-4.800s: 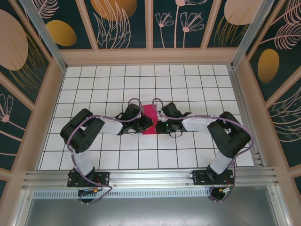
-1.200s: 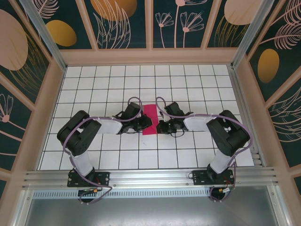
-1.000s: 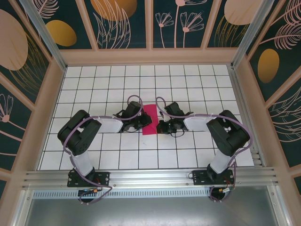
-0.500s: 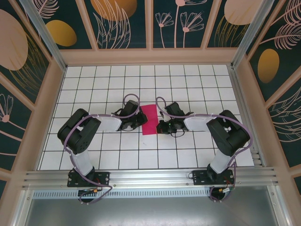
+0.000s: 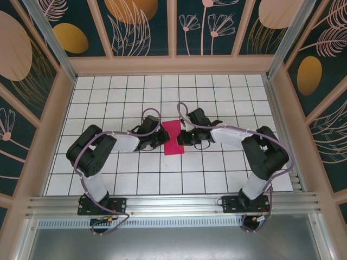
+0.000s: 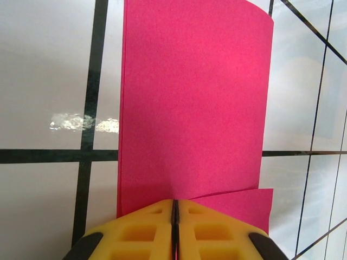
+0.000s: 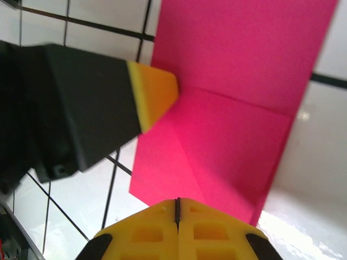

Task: Fold a paper plane with a square sheet of paper (pick it up from the middle)
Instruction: Fold the triangle a second time at the center of the table.

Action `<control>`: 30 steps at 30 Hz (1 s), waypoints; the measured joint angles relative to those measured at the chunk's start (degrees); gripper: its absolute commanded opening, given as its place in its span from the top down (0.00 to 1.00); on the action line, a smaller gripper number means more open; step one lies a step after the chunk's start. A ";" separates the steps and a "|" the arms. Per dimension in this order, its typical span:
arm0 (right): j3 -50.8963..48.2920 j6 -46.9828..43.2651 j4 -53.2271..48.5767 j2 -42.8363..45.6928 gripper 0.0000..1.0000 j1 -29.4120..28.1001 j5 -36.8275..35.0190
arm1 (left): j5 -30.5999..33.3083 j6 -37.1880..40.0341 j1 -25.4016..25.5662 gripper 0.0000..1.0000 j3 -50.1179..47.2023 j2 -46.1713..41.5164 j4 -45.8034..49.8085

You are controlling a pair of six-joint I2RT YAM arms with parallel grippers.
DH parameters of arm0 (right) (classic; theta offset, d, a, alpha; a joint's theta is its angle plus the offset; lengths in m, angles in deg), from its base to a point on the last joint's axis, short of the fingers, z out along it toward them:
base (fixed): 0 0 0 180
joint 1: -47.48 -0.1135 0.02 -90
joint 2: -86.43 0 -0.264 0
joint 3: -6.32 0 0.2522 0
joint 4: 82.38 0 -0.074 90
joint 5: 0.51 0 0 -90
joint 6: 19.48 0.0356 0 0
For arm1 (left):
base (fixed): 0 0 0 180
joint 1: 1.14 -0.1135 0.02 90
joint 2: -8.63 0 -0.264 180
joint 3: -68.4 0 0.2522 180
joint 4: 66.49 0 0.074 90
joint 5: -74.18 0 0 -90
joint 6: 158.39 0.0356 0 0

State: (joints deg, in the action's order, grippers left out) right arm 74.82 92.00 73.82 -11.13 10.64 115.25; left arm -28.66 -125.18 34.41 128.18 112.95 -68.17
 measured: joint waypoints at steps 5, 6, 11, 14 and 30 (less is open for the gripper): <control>4.02 -1.03 -0.90 -4.63 0.99 -1.11 0.04 | -0.02 0.00 0.00 0.88 -0.07 0.00 -0.20; 4.39 -1.27 -0.94 -5.46 0.99 -1.27 0.07 | -0.02 0.00 0.00 0.88 -0.13 0.00 -0.28; 5.75 -1.95 -2.05 -9.22 0.99 -1.68 0.07 | -0.11 0.00 0.00 0.88 -0.44 0.00 -0.92; 6.05 -2.27 -2.54 -10.21 0.99 -1.68 0.07 | -0.13 0.00 -0.04 0.88 -0.55 0.00 -1.07; 6.36 -5.99 -3.54 -10.49 0.99 -1.79 -0.28 | 0.04 0.00 -0.04 0.88 -0.55 0.11 -1.05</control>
State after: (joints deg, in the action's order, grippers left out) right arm 81.18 86.01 70.28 -21.62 8.85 114.96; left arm -28.62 -125.18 34.36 127.64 113.06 -69.22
